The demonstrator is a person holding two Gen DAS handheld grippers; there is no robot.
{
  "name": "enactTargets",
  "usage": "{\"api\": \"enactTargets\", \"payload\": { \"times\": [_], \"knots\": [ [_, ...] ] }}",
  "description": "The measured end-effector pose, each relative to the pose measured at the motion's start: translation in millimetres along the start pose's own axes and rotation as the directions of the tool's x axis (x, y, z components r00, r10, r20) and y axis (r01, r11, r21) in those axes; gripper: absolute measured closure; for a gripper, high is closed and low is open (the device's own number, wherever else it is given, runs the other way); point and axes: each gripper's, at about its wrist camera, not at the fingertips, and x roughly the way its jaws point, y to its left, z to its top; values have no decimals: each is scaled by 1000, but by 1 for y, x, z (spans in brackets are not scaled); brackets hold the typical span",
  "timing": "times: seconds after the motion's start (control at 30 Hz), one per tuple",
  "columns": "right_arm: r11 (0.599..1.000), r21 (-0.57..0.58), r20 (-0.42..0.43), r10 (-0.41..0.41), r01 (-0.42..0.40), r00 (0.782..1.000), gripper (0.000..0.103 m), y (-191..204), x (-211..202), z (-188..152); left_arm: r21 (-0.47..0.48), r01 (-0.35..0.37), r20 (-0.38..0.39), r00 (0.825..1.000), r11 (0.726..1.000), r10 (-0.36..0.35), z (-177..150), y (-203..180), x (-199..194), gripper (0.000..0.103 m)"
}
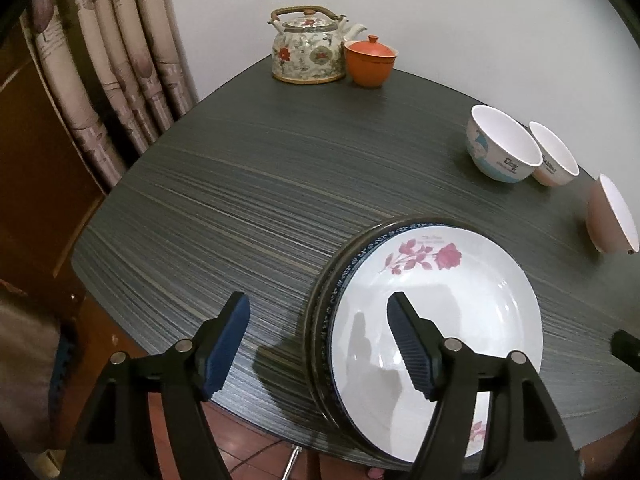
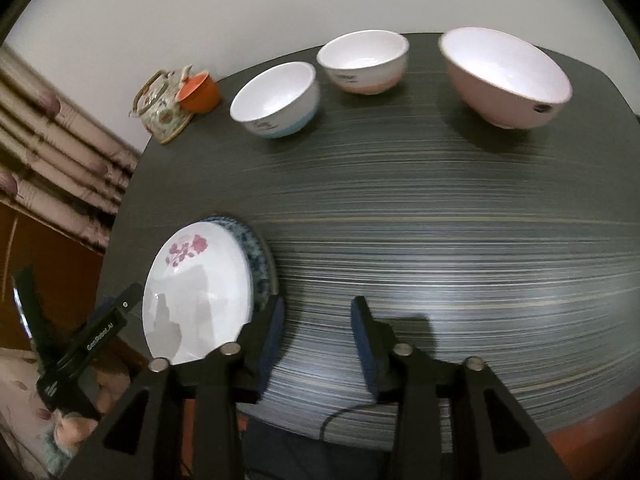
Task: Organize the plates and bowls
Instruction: 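Move both tools from the plate stack to the large pink bowl, then grasp the large pink bowl rim with both tools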
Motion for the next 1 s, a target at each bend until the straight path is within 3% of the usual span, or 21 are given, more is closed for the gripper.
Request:
{"api": "enactTargets", "payload": {
  "times": [0.27, 0.43, 0.7, 0.8, 1.0],
  "knots": [
    [994, 51, 52, -100, 97, 994, 50, -68, -27, 6, -26, -64, -10, 998, 998, 64, 4, -3, -9, 35],
    [994, 36, 76, -104, 101, 992, 50, -98, -51, 28, 16, -36, -48, 998, 999, 37, 15, -37, -23, 35],
    [990, 101, 73, -102, 95, 992, 50, -149, -79, 85, 125, 176, -92, 982, 976, -166, 54, -136, -49, 33],
    [986, 119, 62, -124, 116, 990, 50, -168, -78, 101, 145, 265, -116, 961, 953, -250, 73, -180, -51, 30],
    [971, 220, 22, -100, 93, 995, 50, -209, -63, 127, 165, 360, -187, 926, 918, -329, 108, -267, -29, 29]
  ]
}}
